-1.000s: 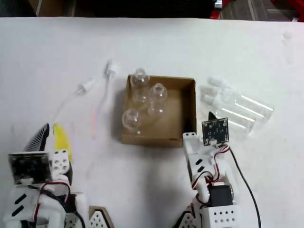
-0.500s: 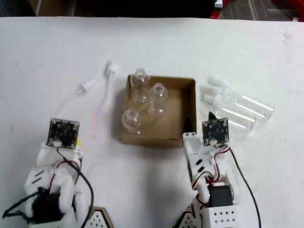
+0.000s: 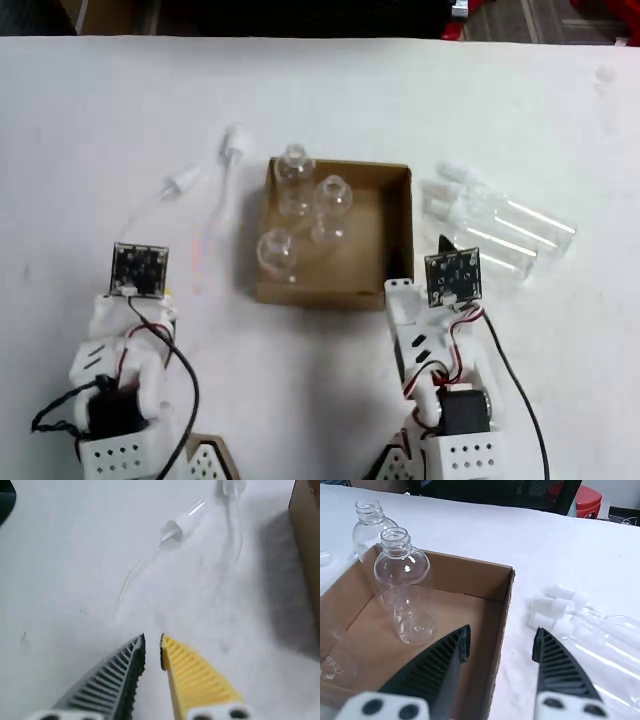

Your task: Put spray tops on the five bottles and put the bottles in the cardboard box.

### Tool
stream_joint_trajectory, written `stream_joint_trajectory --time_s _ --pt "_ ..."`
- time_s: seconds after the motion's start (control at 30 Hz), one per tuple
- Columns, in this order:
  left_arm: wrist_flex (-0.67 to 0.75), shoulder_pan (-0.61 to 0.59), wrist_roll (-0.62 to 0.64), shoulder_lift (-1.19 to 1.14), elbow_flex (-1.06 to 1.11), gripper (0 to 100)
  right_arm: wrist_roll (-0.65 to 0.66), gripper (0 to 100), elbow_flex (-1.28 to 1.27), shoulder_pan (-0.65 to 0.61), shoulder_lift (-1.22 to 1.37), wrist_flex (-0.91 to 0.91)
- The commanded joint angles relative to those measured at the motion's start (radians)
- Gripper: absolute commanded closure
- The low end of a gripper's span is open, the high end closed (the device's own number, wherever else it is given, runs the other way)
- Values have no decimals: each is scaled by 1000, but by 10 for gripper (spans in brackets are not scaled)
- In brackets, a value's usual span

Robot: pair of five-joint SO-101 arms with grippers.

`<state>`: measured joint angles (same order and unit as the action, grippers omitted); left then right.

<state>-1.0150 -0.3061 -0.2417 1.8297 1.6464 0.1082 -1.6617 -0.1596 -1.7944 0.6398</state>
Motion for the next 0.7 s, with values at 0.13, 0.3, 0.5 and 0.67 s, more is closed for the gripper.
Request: stream_joint_trajectory --time_s 0.13,0.3,0.5,0.67 --pt "58 70 -3 1 46 936 12 815 3 13 -10 -25" --pt "54 68 -5 1 46 936 12 815 3 13 -10 -28" --pt "31 68 -8 1 46 936 51 815 69 90 -8 -21" --pt "29 68 -8 1 46 937 14 816 173 124 -7 30"
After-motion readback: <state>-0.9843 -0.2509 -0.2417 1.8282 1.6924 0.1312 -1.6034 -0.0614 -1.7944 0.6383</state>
